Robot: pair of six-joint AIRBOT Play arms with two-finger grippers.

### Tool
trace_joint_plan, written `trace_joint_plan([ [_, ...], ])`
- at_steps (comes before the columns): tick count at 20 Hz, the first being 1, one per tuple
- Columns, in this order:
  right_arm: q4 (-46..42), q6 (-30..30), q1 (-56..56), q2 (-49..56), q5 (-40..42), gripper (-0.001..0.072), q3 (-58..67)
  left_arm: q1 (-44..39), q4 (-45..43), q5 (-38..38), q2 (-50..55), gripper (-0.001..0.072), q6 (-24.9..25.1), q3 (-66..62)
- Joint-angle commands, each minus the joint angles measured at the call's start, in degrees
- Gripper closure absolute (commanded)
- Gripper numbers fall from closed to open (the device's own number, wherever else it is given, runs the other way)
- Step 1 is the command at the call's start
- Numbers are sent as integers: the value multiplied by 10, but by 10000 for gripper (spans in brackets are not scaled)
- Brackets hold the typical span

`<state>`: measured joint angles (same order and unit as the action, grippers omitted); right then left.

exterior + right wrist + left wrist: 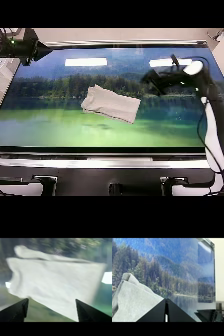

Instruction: Fold the clothes and pants, and hang the long-sleeved shirts on hangers.

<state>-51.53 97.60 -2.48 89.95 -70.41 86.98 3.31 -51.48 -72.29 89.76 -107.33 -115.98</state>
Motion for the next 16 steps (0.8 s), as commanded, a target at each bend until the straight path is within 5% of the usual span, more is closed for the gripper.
trace_joint_plan([
  [1, 12, -105, -59, -5, -68, 31, -86, 5, 0, -3, 0, 692, 1, 0],
  [8, 196, -233, -56, -1, 80, 9, -272, 6, 0, -2, 0, 692, 5, 0],
  [16, 265, -269, 17, 64, 139, 10, -278, 7, 0, 12, 0, 692, 9, 0],
])
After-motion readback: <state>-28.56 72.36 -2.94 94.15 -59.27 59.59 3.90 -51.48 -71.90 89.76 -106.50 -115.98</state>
